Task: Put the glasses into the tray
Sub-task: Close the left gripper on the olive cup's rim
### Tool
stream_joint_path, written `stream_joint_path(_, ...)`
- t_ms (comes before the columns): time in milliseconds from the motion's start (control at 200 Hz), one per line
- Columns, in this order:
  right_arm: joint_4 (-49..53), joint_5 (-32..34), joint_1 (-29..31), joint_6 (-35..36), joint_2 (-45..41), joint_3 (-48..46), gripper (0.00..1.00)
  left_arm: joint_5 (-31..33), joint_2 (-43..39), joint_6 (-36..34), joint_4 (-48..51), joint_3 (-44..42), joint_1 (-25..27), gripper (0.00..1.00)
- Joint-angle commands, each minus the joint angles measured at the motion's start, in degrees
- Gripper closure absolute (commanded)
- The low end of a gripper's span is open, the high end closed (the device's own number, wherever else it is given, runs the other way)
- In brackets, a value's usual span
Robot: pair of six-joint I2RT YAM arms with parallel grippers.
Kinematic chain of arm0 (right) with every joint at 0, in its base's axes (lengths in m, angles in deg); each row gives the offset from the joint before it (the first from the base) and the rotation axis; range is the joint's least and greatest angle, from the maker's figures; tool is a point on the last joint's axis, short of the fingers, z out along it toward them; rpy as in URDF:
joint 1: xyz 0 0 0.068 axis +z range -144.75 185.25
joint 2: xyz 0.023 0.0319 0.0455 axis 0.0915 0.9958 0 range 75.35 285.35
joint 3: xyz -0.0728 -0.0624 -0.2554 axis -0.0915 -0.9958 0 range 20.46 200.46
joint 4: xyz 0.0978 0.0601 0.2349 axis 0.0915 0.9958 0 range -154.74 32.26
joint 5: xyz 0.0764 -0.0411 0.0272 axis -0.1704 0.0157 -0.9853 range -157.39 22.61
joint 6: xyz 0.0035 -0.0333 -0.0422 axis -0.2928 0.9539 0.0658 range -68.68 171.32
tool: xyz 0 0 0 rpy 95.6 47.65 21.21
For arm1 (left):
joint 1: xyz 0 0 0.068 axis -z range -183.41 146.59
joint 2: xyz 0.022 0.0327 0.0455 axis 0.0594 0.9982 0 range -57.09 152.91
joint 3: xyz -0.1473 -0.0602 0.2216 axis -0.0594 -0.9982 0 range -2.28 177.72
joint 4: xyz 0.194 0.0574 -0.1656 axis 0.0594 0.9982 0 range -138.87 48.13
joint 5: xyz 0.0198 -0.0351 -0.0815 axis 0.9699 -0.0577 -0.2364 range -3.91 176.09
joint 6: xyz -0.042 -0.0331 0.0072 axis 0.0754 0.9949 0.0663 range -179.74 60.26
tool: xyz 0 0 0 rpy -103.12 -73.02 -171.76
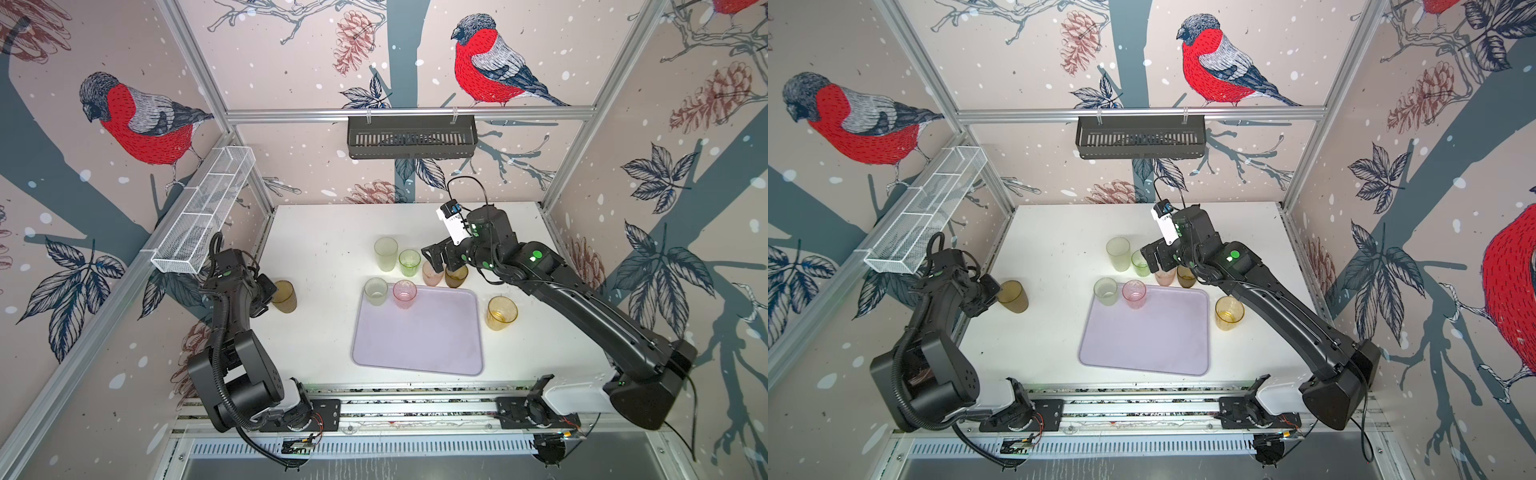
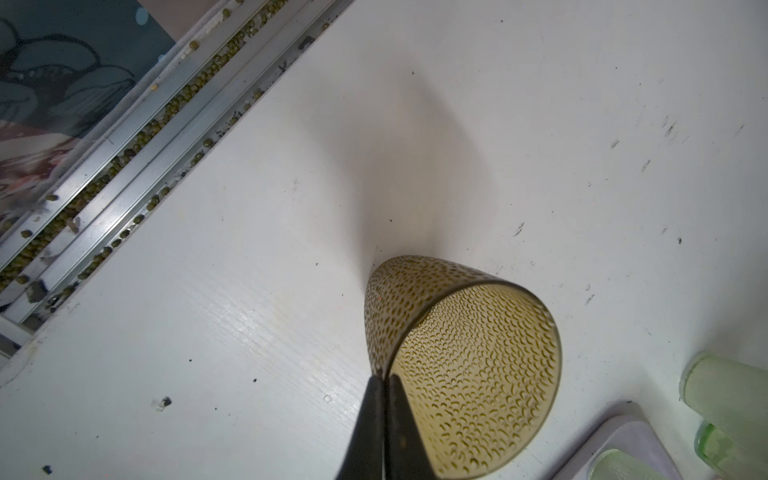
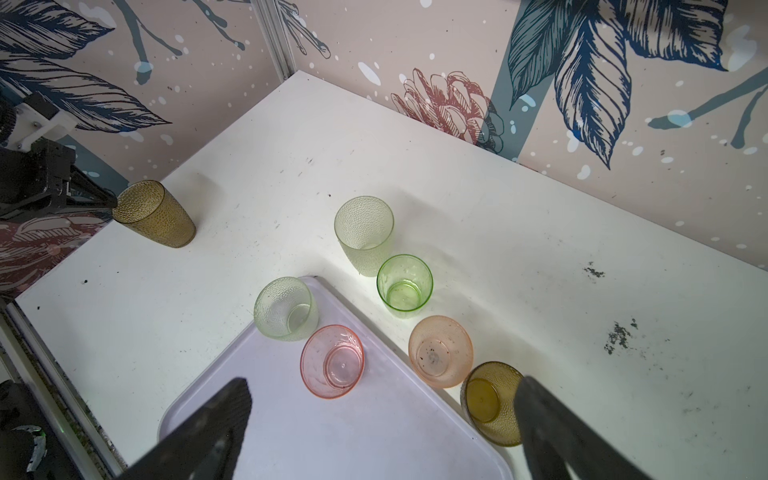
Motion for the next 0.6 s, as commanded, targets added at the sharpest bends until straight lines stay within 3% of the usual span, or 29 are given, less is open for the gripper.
stream_joint_path(0, -1.01, 0.21, -0.05, -0.07, 0.10, 0.78, 0.00, -0.83, -0.03, -0.26, -0.80, -1.01, -0.34, 0.88)
stream_joint_path(250, -1.23, 0.29, 0.02, -0.08, 0.02, 0.78, 0.00, -0.71, 0.32, -0.43, -0.77, -0.75, -0.29, 0.82)
stream_joint_path(595, -1.37, 0.73, -0.06, 0.35, -0.12, 0.78, 0.00, -0.54, 0.85, -0.09, -0.75, -0.50, -0.30, 0.88)
